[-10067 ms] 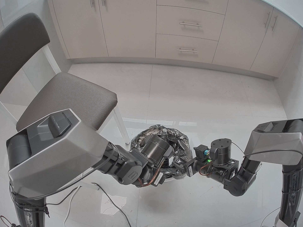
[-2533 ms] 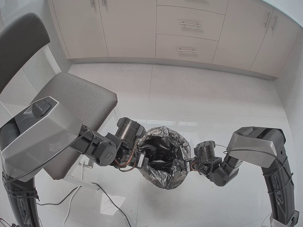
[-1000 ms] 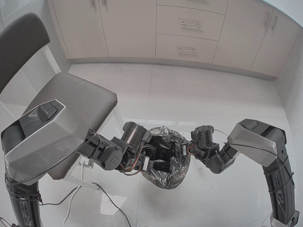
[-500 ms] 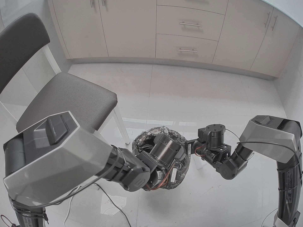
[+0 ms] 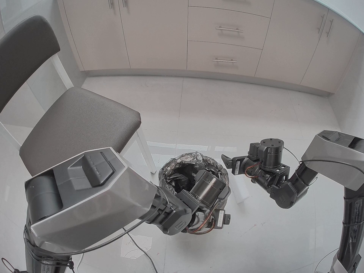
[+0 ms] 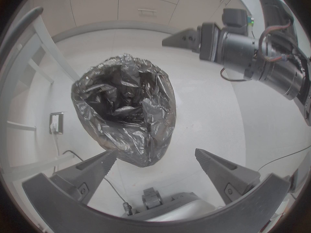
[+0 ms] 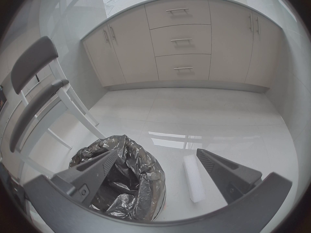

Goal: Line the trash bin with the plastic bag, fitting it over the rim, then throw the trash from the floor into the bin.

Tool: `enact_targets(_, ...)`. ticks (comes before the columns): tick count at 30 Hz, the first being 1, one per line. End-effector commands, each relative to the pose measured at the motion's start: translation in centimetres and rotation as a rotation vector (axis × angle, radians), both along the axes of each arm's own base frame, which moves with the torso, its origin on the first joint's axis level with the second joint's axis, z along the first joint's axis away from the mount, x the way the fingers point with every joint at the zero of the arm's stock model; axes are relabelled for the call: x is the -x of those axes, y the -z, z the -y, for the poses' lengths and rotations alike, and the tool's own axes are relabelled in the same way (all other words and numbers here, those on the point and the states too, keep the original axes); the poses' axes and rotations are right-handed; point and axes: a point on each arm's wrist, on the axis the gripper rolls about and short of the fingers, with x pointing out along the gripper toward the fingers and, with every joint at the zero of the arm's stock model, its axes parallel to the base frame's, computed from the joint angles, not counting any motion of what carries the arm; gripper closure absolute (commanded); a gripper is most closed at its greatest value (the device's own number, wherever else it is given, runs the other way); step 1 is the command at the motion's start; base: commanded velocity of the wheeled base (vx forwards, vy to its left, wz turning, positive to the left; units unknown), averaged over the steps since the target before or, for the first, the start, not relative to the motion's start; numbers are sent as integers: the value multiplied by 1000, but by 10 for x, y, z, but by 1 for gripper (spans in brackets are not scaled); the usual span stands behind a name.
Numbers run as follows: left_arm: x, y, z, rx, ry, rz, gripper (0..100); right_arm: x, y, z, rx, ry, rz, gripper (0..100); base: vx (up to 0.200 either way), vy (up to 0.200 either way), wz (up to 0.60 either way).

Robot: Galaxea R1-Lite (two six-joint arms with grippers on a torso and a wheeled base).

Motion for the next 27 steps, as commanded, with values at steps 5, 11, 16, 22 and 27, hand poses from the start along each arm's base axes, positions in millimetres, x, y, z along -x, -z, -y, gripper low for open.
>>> enact_targets(5, -6, 20, 5, -18, -7, -23, 0, -2, -3, 3, -9, -2, 7, 0, 0, 0, 0)
enact_targets(11, -13, 23, 7, -14, -14, -14, 0, -2, -1, 5, -9, -1, 2, 0, 0, 0, 0)
enact_targets(16, -17, 26, 11, -14, -10, -7, 0, -3, -2, 6, -24, 5, 8, 0, 0, 0, 0)
enact_targets(22, -21, 30, 10, -46, -1, -12, 0, 0, -1, 7, -25, 7, 1, 0, 0, 0, 0)
enact_targets(27, -21, 38, 10, -93, -29, 14, 0, 2, -1, 9, -35, 9, 2, 0, 0, 0, 0)
